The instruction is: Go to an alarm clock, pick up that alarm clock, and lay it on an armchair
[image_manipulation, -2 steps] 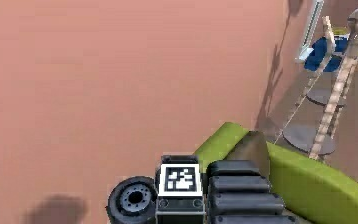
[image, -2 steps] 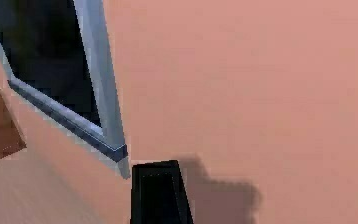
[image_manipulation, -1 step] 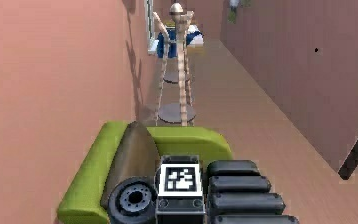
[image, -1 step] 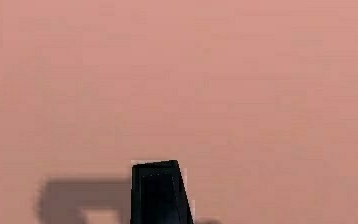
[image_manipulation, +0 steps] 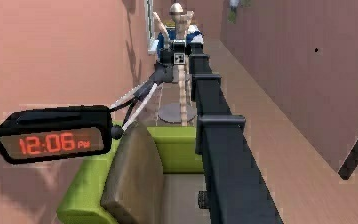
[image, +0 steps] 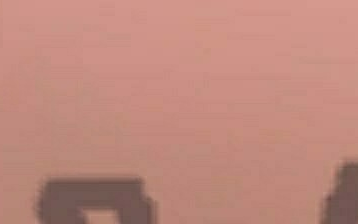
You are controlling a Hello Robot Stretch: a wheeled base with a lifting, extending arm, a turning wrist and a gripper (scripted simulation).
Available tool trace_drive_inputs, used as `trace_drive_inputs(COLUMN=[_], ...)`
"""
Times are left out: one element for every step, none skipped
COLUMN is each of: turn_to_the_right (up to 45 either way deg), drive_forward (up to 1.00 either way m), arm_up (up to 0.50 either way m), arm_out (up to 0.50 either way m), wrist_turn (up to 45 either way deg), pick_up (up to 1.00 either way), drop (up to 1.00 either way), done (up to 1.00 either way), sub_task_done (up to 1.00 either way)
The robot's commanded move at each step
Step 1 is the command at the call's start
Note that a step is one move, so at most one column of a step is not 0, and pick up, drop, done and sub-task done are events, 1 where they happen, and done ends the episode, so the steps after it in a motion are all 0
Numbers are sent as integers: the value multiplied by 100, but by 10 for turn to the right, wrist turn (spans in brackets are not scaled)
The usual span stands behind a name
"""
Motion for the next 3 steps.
trace_drive_inputs(turn_to_the_right=[0, 0, 0], drive_forward=[0, 0, 0], arm_up=[0, 0, 0], arm_out=[0, 0, 0], wrist_turn=[450, 450, 450], pick_up=[0, 0, 0], drop=[0, 0, 0], done=[0, 0, 0], sub_task_done=[0, 0, 0])
